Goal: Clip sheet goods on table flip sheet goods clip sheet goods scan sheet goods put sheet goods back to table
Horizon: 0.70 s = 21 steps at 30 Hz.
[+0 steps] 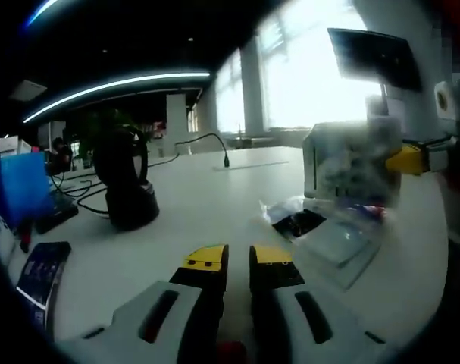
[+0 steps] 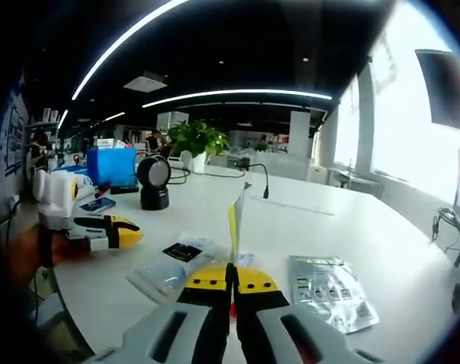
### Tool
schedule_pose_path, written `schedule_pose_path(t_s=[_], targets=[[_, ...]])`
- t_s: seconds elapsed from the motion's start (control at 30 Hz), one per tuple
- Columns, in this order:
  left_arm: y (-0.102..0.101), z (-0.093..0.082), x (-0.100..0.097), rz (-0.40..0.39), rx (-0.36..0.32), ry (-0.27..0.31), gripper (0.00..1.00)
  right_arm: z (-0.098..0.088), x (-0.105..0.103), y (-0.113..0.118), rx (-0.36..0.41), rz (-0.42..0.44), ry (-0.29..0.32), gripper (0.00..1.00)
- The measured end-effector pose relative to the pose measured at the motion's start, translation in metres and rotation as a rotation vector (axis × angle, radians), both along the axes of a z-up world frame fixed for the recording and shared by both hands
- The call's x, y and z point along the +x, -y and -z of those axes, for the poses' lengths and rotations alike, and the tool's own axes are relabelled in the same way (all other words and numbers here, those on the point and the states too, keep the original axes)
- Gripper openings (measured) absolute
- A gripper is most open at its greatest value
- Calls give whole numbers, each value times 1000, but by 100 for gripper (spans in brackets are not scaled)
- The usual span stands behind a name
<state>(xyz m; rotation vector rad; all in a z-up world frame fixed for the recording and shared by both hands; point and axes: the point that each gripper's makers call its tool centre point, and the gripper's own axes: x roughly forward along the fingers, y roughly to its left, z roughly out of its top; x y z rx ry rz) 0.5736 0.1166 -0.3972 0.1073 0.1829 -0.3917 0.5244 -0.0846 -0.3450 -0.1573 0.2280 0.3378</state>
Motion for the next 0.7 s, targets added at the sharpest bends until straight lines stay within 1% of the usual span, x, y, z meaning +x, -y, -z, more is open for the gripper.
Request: schedule_pose_path(t_s=[0.07,0.23,0.4,0.5,0.7], targets=[[0,-2,-2,3,-4,10,4,0,0,1,4,2,2,0],[1,-1,-2,12,14,14,4,-1,1,2,6,8,7,0],[4,-1,1,22,-6,14,4,-2,1,4,11,18,15,0],[7,-1,1,38,-11,15,4,-2,3,6,14,23,16,0],[7,-2,0,41,-13,18,4,-4,2,11,21,35,27,0]])
